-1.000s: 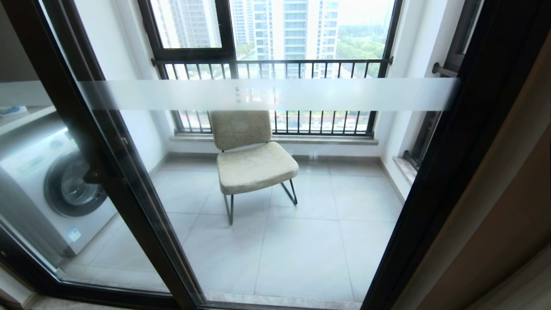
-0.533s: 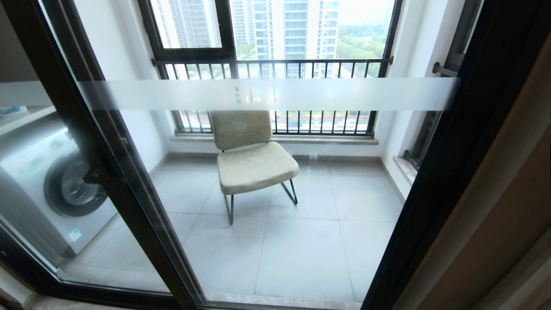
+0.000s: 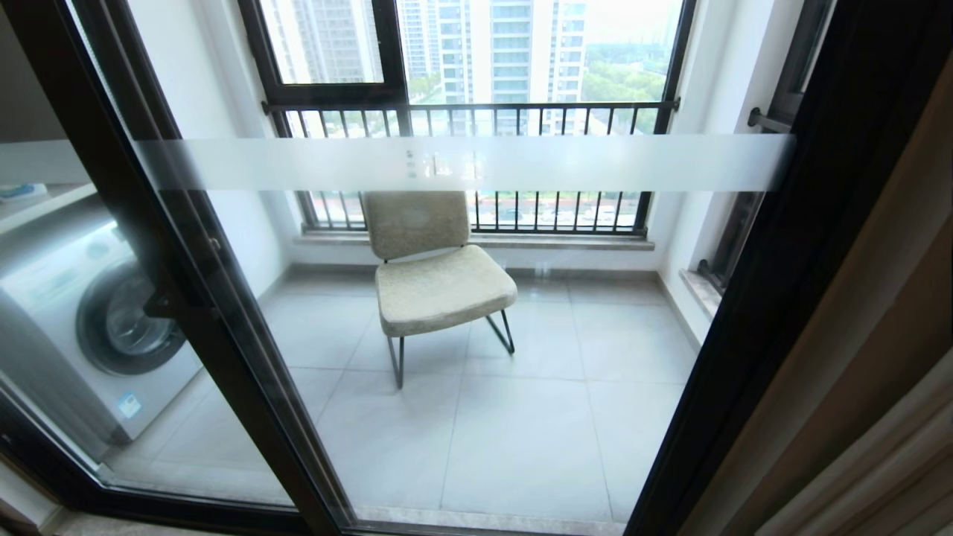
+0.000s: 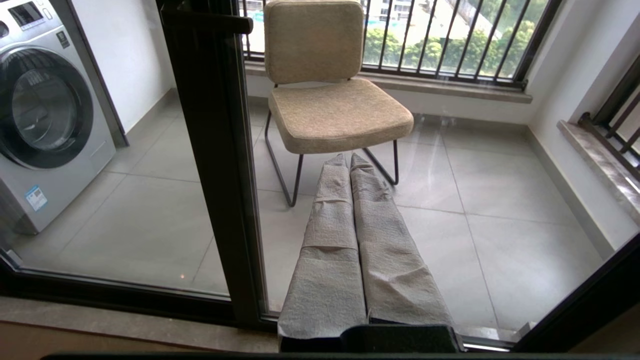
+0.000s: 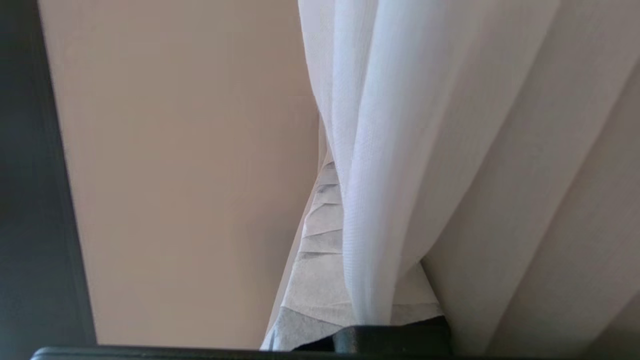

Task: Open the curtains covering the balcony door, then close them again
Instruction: Pull the inner curtains open on both sides

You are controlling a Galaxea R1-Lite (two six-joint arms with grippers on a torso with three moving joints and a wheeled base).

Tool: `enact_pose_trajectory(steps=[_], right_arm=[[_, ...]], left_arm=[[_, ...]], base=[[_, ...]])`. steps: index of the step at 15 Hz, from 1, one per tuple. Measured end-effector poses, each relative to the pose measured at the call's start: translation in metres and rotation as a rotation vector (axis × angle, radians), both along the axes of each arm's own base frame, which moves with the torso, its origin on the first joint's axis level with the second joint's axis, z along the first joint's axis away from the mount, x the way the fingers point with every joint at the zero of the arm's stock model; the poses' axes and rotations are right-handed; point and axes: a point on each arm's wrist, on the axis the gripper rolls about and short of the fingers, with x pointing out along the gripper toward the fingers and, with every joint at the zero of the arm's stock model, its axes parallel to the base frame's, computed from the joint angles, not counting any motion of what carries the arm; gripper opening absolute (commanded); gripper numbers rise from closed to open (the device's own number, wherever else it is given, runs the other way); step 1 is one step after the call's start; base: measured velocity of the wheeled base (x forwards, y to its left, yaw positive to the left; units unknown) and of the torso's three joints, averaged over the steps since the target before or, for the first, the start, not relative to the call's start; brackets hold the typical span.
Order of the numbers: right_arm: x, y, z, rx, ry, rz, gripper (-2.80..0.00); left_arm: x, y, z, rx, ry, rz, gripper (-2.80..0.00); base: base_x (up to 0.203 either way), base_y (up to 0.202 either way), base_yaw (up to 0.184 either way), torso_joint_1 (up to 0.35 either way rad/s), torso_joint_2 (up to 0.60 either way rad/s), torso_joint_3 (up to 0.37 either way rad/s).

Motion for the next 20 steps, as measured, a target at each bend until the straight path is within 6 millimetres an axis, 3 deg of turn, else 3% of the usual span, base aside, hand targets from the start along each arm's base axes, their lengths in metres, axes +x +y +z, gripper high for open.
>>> enact_pose_trajectory(steps=[11,20], right_arm=[[-0.011,0.011,-0.005,0.008,0.004,0.005,0.00],[-0.065,0.061,-0.052,0.036,0.061,0.050,0.00]], left_arm=[[0.000,0.000,0.000,0.000,0.000,0.000,-2.80],[0.000,0.000,0.000,0.000,0.000,-0.001,-2.80]], base=[[0.000,0.000,0.000,0.000,0.00,0.000],[0.000,0.000,0.000,0.000,0.00,0.000]])
